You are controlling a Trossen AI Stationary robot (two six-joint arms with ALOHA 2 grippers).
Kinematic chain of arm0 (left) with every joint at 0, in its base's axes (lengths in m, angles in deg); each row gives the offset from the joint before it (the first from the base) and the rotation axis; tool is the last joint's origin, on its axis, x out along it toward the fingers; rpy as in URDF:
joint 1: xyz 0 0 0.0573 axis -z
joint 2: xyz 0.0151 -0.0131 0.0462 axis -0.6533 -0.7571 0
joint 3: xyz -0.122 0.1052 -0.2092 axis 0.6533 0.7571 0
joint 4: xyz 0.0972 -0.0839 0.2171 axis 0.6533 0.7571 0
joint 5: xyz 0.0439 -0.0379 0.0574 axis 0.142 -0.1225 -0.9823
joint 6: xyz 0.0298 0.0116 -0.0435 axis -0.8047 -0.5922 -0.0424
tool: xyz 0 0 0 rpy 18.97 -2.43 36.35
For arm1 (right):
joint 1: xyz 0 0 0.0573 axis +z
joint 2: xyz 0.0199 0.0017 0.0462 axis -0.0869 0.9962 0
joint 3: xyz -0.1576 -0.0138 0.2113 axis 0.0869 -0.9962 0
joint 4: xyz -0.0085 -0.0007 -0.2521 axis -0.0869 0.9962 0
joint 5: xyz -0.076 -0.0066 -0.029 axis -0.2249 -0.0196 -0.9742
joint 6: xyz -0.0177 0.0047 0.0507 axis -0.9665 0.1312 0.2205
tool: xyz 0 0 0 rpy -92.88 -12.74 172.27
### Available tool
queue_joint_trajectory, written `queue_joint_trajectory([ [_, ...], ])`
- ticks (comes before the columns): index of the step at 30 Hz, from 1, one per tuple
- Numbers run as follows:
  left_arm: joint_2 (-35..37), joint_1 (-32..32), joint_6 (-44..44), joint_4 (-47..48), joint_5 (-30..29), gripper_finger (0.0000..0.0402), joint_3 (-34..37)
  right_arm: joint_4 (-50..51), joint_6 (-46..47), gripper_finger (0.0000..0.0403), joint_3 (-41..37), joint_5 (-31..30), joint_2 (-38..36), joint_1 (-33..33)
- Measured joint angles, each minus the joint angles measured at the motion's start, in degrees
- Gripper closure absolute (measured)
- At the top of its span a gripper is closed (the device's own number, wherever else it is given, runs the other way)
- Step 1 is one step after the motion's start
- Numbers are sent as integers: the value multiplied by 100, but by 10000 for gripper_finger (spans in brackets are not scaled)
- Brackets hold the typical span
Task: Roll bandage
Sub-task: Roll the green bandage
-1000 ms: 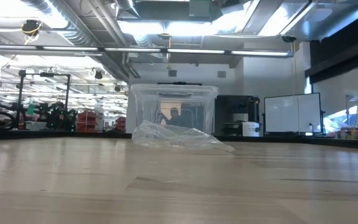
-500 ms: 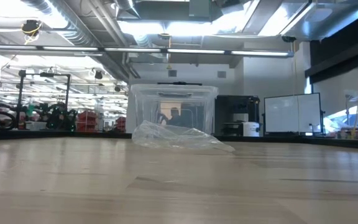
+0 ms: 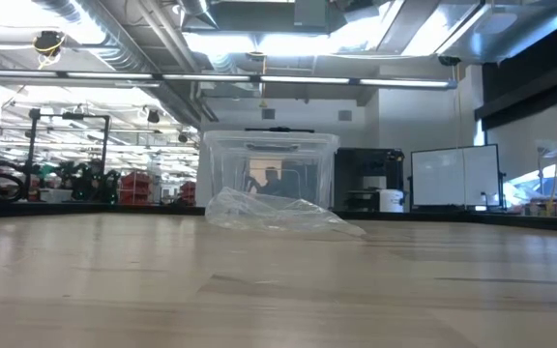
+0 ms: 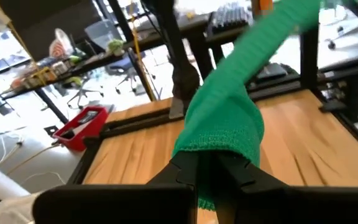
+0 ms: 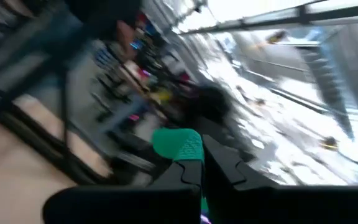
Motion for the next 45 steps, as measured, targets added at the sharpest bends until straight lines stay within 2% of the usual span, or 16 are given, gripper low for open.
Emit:
queue_joint_trajectory([
  [3, 1, -128, -92, -245, 8, 389, 0, 344, 775, 398, 0, 365, 153, -1],
  [7, 14, -194, -327, -718, 15, 389, 0, 860, 1534, 398, 0, 361, 413, -4],
  [12, 20, -113, -607, -1216, 141, 389, 0, 1531, 2366, 398, 0, -99, 693, -98],
  [17, 20, 7, -629, -1220, 249, 389, 0, 1905, 3412, 397, 7, -652, 788, -281],
  [19, 26, 57, -633, -1164, 238, 389, 0, 1914, 3962, 393, 7, -681, 788, -390],
  [22, 33, 63, -638, -987, 176, 389, 0, 1930, 4574, 362, 5, -582, 760, -517],
  [26, 39, 65, -627, -877, 217, 389, -3, 1909, 5095, 286, 85, -287, 746, -556],
  [30, 37, 68, -752, -830, 216, 389, -4, 1967, 5204, 218, 85, -324, 745, -510],
  [34, 37, 67, -775, -825, 220, 389, -4, 1498, 5066, 178, 85, -385, 734, -363],
  [40, 37, 69, -867, -823, 218, 389, -4, 1474, 4492, 155, 85, -523, 729, -372],
  [45, 36, 69, -863, -825, 222, 389, -7, 1502, 3081, 152, 85, -604, 729, -298],
])
